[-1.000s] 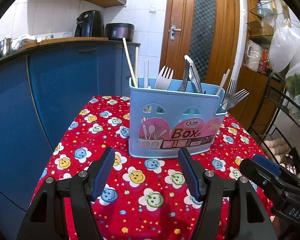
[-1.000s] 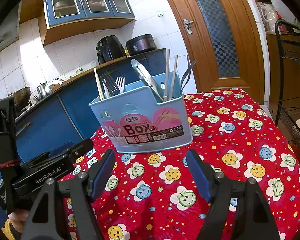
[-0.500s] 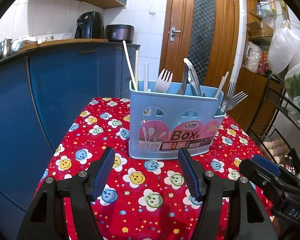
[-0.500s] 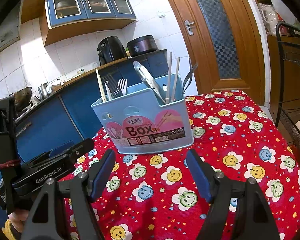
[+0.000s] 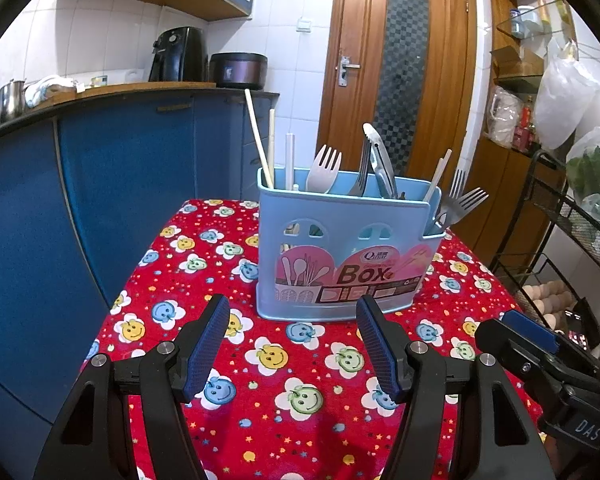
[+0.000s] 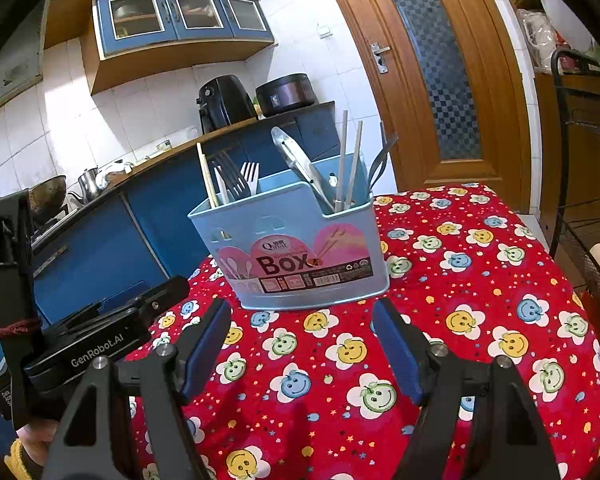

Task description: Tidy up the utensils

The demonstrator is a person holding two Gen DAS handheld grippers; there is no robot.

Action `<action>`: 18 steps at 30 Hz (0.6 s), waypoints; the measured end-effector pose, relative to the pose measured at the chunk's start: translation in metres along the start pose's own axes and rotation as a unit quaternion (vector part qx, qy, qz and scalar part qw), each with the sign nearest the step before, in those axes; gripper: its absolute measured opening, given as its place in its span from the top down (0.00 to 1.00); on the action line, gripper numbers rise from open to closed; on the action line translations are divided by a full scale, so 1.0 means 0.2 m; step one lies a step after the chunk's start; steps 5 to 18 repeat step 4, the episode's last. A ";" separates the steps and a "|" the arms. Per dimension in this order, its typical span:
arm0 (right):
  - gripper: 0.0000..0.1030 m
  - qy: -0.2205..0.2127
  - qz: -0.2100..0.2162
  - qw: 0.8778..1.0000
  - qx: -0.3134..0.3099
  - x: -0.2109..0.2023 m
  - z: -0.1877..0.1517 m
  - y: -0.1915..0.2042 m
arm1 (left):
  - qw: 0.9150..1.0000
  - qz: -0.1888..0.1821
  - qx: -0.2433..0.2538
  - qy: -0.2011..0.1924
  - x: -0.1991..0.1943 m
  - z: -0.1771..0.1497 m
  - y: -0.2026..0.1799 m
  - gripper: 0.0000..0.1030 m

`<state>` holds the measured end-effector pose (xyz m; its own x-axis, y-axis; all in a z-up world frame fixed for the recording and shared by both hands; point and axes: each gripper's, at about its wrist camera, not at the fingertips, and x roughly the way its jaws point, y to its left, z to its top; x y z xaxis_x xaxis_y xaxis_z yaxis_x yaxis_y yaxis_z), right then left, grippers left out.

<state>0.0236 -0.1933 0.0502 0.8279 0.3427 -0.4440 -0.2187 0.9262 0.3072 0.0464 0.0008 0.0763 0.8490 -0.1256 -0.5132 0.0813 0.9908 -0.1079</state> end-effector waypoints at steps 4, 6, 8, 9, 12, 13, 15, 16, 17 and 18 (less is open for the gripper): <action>0.27 -0.001 0.000 1.000 0.000 0.00 0.01 0.01 | 1.000 0.001 0.002 0.000 -0.01 0.00 0.00 0.35; 0.27 -0.001 0.000 1.000 0.000 0.00 0.01 0.01 | 1.000 0.001 0.002 0.000 -0.01 0.00 0.00 0.35; 0.27 -0.001 0.000 1.000 0.000 0.00 0.01 0.01 | 1.000 0.001 0.002 0.000 -0.01 0.00 0.00 0.35; 0.27 -0.001 0.000 1.000 0.000 0.00 0.01 0.01 | 1.000 0.001 0.002 0.000 -0.01 0.00 0.00 0.35; 0.27 -0.001 0.000 1.000 0.000 0.00 0.01 0.01 | 1.000 0.001 0.002 0.000 -0.01 0.00 0.00 0.35; 0.27 -0.001 0.000 1.000 0.000 0.00 0.01 0.01 | 1.000 0.001 0.002 0.000 -0.01 0.00 0.00 0.35; 0.27 -0.001 0.000 1.000 0.000 0.00 0.01 0.01 | 1.000 0.001 0.002 0.000 -0.01 0.00 0.00 0.35; 0.27 -0.001 0.000 1.000 0.000 0.00 0.01 0.01 | 1.000 0.001 0.002 0.000 -0.01 0.00 0.00 0.35; 0.27 -0.001 0.000 1.000 0.000 0.00 0.01 0.01 | 1.000 0.001 0.002 0.000 -0.01 0.00 0.00 0.35; 0.27 -0.001 0.000 1.000 0.000 0.00 0.01 0.01 | 1.000 0.001 0.002 0.000 -0.01 0.00 0.00 0.35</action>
